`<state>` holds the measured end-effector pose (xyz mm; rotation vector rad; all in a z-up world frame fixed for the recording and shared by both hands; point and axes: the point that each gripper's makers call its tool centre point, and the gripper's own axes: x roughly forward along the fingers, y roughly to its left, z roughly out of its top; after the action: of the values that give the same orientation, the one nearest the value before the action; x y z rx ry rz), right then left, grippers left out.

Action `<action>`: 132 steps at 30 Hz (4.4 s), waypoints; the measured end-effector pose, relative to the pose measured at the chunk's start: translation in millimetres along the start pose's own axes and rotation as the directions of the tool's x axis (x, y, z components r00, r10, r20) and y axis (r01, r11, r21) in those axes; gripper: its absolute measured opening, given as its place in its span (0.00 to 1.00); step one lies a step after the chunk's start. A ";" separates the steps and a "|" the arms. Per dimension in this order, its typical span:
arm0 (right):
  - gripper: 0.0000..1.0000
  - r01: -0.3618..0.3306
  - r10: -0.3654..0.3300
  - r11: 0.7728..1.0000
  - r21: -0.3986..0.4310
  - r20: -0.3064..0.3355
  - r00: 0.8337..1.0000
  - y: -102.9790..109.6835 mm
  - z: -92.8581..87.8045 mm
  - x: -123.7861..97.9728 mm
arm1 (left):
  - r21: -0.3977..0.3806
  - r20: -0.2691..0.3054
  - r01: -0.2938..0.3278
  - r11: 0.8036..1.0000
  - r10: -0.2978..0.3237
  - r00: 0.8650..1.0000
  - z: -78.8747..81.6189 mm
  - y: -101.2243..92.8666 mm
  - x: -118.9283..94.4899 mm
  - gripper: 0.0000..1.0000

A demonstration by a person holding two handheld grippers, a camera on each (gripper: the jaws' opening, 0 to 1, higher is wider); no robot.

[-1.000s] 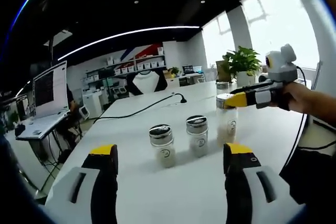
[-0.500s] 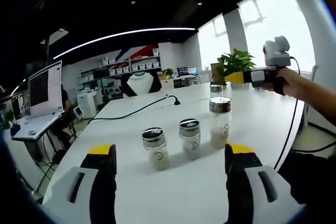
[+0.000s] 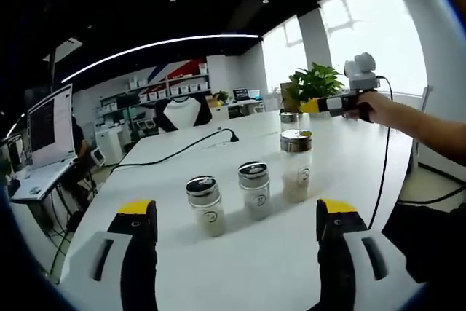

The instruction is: Rotate the seasoning bottle until the label or dispensing opening points toward the visible target arrow and the bottle remains upright within the marked orientation range

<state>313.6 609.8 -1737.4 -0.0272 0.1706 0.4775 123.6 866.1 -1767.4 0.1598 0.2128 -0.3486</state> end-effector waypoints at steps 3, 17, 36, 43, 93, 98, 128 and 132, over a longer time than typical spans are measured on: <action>0.53 0.029 -0.029 0.998 0.053 0.003 1.000 -10.1 -5.6 0.0 | -0.006 -0.030 0.018 1.000 -0.018 0.999 -1.1 -1.0 -0.7 0.96; 0.48 0.155 -0.158 0.979 0.129 0.019 0.987 -30.8 -10.5 40.1 | -0.086 0.084 0.017 0.996 -0.010 0.996 41.1 4.9 16.0 0.95; 0.36 0.185 -0.186 0.983 -0.010 -0.012 0.983 -48.6 -21.7 67.4 | -0.141 0.100 0.039 0.989 -0.025 0.995 31.5 7.8 23.1 0.93; 0.35 0.154 -0.154 0.988 0.012 0.006 0.988 -42.4 -19.7 62.0 | -0.130 0.087 0.049 0.990 -0.037 0.996 29.6 4.5 23.5 0.93; 0.35 -0.331 0.330 0.944 0.013 0.031 0.943 140.7 -1.1 -139.6 | 0.004 0.097 0.435 0.901 -0.433 0.896 25.0 -166.7 22.8 0.93; 0.35 -0.388 0.388 0.921 -0.022 0.015 0.921 159.3 2.7 -145.7 | 0.003 0.090 0.443 0.897 -0.441 0.893 23.8 -166.7 28.9 0.92; 0.34 -0.476 0.479 0.878 -0.057 0.124 0.869 198.1 20.0 -167.4 | -0.004 0.121 0.467 0.884 -0.463 0.878 32.3 -179.6 26.9 0.44; 0.34 -0.432 0.435 0.900 -0.057 0.144 0.889 201.6 22.4 -160.9 | -0.025 0.104 0.310 0.950 -0.306 0.946 33.2 -166.3 34.1 0.44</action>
<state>83.8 717.1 -1685.3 0.0256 0.0162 0.9279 102.0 694.5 -1762.9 0.0675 0.1463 -0.6624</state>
